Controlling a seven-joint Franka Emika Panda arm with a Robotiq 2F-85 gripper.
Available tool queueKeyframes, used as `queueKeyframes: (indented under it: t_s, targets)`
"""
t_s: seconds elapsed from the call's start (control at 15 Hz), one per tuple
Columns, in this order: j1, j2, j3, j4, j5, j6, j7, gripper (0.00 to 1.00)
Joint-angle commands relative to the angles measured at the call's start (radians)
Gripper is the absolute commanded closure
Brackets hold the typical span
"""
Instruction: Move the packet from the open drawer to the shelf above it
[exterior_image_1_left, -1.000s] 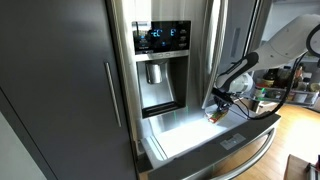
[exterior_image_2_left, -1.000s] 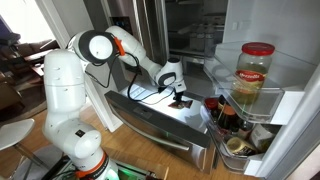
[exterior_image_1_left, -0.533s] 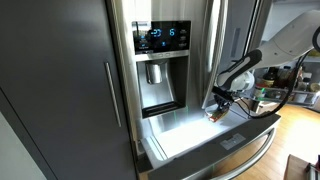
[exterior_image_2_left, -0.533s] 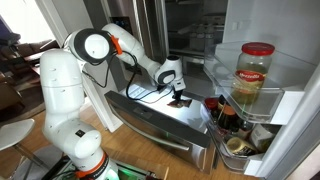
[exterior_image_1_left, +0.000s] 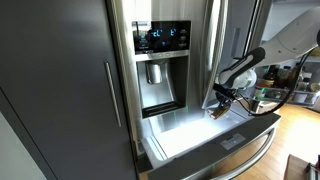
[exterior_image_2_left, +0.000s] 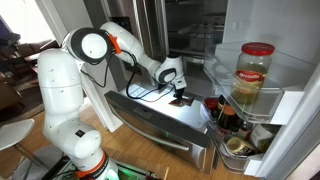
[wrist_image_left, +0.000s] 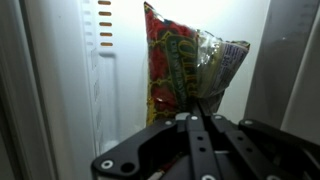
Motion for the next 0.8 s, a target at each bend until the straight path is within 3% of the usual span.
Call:
queueKeyframes:
  t_s: [0.0,0.47,0.73]
  targets:
    - [0.007,-0.088,-0.03,-0.031,-0.094,-0.031,0.066,0.99]
    - [-0.014,-0.194,-0.011,-0.013,-0.175,-0.126,0.084,0.99]
    - [-0.034,-0.211,0.007,0.015,-0.161,-0.084,0.045,0.99]
